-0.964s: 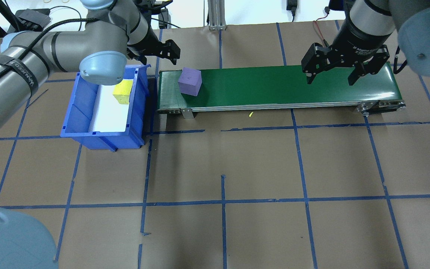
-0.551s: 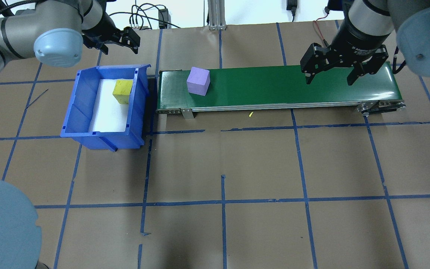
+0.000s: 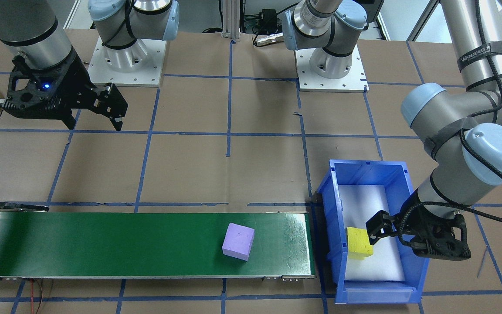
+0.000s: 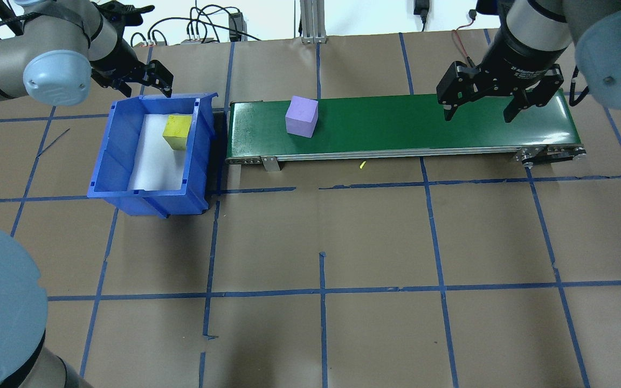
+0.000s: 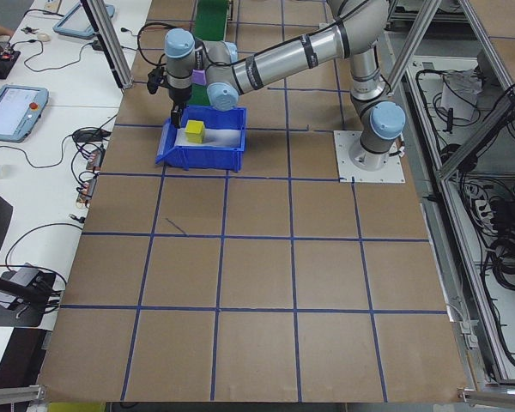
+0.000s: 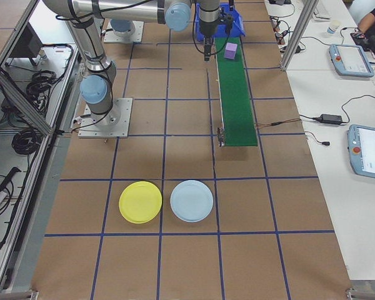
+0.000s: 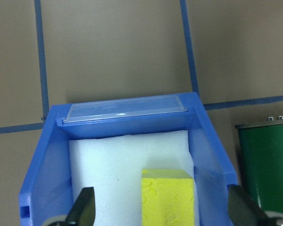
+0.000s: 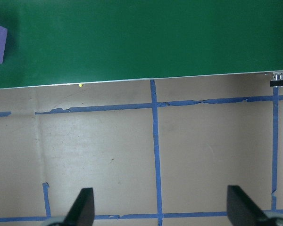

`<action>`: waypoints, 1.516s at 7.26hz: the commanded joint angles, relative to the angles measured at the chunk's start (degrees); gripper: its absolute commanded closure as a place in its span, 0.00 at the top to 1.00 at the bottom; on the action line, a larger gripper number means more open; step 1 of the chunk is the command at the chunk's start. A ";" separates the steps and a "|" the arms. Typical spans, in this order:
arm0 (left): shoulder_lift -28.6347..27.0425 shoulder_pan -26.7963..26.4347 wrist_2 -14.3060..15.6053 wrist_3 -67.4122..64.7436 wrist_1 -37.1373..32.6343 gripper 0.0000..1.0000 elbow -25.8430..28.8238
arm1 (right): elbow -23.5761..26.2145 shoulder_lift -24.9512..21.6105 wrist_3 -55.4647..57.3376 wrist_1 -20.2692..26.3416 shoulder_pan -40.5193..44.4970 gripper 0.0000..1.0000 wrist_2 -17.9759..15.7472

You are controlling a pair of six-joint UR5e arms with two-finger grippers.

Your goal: Move block left to right into plate

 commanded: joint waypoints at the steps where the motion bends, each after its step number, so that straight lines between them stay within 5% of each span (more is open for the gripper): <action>1: -0.03 0.23 0.03 0.75 0.08 1.00 -0.92 | 0.00 0.00 0.00 0.04 -0.01 1.00 -0.01; 11: 0.41 1.11 -0.06 1.37 -0.09 1.00 -1.09 | 0.00 0.00 -0.09 0.21 -0.01 1.00 -0.10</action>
